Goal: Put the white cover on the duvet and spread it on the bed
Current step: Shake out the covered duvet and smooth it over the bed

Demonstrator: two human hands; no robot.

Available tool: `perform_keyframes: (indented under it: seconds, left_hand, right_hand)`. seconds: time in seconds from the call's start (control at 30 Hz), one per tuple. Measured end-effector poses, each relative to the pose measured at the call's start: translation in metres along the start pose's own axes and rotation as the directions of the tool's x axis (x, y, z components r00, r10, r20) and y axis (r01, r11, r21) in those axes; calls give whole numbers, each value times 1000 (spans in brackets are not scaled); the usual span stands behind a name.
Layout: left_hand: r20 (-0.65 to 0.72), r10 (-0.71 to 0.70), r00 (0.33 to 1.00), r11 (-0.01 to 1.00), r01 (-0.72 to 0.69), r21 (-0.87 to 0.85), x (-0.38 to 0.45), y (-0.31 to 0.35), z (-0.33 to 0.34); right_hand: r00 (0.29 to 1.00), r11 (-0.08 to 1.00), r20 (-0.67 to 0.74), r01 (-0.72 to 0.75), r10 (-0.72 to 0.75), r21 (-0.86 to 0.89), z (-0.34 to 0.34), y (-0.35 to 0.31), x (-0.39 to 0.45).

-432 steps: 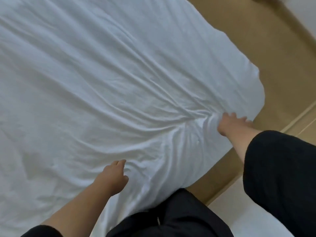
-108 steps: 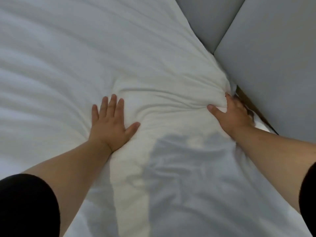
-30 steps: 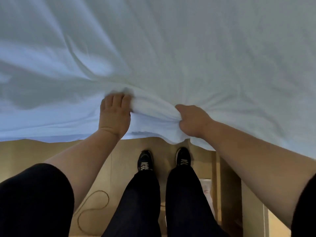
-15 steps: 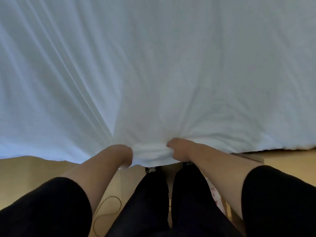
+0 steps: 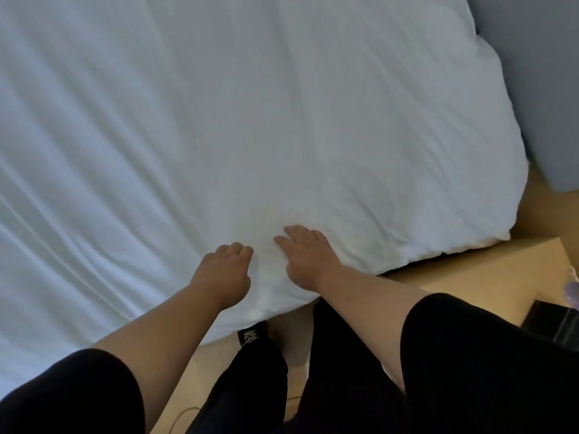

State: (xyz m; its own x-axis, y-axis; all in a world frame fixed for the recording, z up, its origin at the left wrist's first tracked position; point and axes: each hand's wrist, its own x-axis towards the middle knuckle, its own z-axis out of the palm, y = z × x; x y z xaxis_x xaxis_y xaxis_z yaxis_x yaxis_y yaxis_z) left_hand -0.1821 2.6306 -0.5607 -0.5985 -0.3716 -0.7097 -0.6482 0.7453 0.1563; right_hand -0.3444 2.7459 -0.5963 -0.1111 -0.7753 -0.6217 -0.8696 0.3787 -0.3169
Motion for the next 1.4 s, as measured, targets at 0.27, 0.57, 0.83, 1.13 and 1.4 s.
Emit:
perform_keyframes:
  seconds: [0.27,0.57,0.83,1.13,1.4]
  left_hand:
    - [22,-60,998,994,57,96,109,109,-33]
    - [179,96,979,990,-113,89,195,271,-101]
    - [254,52,966,995,-72,69,206,274,-131]
    - [309,-193,931,969,230,-88,103,183,-149]
    - [138,-416,899,843,438,-311,-58,130,-174]
  right_hand:
    - [920,937,-177,-336,349,101,-44,222,35]
    - [431,123,360,-765,828,632,-88,473,-76]
    - [634,528,-22,-624,773,577,-84,452,-65]
    - [501,433,258,-857,826,280,-145,386,-73]
    - [975,987,173,-152,139,59,-242,159,-64]
